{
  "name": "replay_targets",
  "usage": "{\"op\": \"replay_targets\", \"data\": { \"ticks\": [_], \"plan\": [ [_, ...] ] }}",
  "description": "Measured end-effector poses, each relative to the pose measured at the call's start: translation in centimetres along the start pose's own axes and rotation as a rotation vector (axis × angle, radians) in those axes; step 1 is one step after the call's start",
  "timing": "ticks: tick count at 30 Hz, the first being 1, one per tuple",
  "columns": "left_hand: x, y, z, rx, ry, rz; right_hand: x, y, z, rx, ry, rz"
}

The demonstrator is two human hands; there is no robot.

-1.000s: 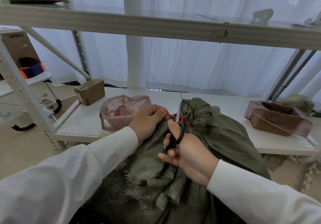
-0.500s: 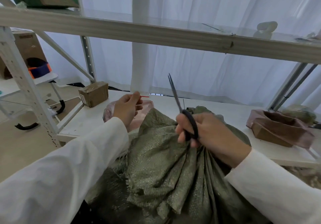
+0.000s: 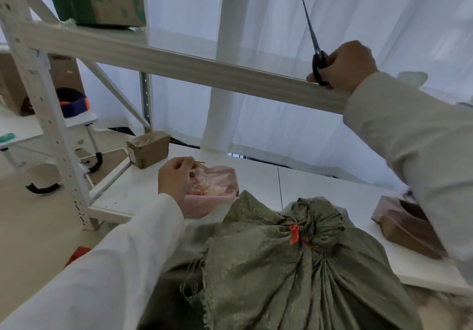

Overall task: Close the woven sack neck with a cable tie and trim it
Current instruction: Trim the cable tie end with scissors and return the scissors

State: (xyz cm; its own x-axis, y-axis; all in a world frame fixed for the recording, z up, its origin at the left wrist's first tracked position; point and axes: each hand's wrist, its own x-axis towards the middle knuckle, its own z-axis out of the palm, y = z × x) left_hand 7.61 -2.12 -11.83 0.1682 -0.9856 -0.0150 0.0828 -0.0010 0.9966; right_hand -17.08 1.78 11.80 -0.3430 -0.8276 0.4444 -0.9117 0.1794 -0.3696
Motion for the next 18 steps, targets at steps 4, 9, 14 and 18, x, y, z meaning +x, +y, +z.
{"op": "replay_targets", "data": {
  "ticks": [4, 9, 14, 18],
  "plan": [
    [1.0, -1.3, -1.3, 0.019, 0.020, -0.034, 2.6, 1.3, 0.4, -0.033, 0.014, 0.163],
    [2.7, -3.5, -2.6, 0.094, 0.068, -0.135, 3.1, 1.6, 1.6, 0.023, 0.108, 0.239],
    [4.5, -5.7, -2.3, 0.198, 0.045, -0.260, 3.2, 1.6, 1.8, 0.013, 0.066, 0.184],
    [5.6, -6.7, -1.1, 0.390, 0.067, -0.328, 3.4, 1.7, 2.0, -0.018, 0.058, 0.151]
  ]
}}
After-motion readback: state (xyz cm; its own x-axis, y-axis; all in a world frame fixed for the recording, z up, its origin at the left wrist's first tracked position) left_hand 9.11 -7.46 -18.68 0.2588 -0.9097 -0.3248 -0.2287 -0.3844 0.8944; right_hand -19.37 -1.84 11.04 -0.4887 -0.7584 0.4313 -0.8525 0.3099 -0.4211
